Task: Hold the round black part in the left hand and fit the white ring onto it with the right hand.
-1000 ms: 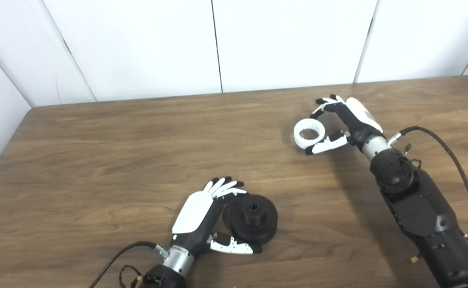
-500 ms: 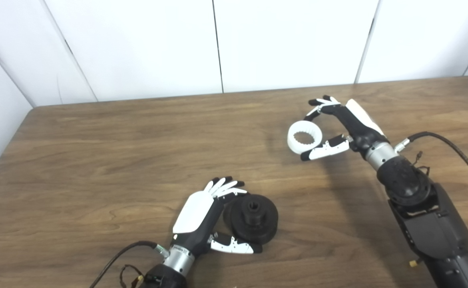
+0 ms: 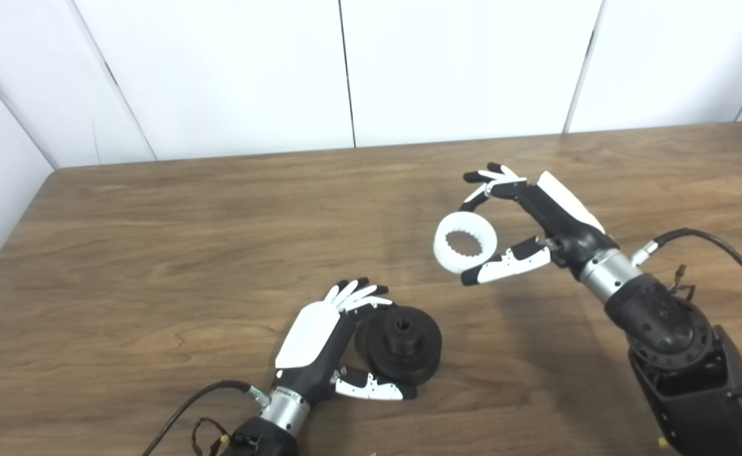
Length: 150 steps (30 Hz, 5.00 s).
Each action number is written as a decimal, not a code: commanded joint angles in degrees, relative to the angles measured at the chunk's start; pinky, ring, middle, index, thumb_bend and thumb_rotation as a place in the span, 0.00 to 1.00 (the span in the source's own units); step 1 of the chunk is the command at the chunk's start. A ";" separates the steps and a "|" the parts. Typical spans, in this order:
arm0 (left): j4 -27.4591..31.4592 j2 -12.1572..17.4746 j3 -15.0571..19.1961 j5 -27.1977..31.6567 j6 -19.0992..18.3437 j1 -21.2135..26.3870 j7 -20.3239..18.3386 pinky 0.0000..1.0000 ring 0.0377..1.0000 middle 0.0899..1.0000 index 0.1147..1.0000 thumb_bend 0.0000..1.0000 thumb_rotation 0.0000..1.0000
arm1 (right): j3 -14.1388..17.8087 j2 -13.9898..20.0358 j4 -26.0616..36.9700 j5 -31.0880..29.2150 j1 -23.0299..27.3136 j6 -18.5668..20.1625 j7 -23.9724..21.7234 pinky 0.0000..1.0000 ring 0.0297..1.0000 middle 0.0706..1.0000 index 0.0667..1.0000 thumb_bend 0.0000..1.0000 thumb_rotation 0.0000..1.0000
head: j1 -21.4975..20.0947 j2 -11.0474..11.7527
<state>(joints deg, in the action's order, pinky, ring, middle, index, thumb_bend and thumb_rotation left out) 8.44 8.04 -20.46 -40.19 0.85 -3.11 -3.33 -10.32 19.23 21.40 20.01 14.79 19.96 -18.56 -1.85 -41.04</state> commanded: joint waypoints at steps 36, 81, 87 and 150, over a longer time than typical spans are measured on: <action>-2.09 -0.04 -0.30 -1.08 -1.71 0.18 -0.64 1.00 0.96 0.87 0.63 0.92 0.33 | -7.45 -3.20 6.88 1.91 -1.23 2.57 -4.11 1.00 1.00 0.90 0.45 0.52 0.16 | 0.41 -1.12; -1.24 -0.62 -0.37 -1.15 -2.11 0.12 -0.67 1.00 0.95 0.86 0.63 0.91 0.32 | -9.33 -2.75 4.63 2.74 -1.95 2.44 -5.82 1.00 1.00 0.89 0.45 0.52 0.16 | 1.08 -2.22; -1.04 -0.65 -0.48 -1.40 -2.46 0.22 -1.04 1.00 0.96 0.87 0.63 0.91 0.33 | -9.40 -2.82 4.53 2.53 -2.39 2.54 -5.92 1.00 1.00 0.89 0.45 0.52 0.16 | 1.13 -2.34; 2.13 -1.25 -1.46 -1.57 -5.75 0.27 -2.50 1.00 0.96 0.87 0.63 0.92 0.32 | -10.58 -2.60 2.34 3.27 -3.80 1.57 -5.44 1.00 1.00 0.89 0.46 0.52 0.16 | 1.84 -3.62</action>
<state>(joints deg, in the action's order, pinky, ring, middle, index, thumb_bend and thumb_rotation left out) 10.24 6.77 -21.55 -40.91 -3.82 -2.85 -5.11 -21.08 16.66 23.21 23.71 9.81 23.52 -24.12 -0.09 -44.65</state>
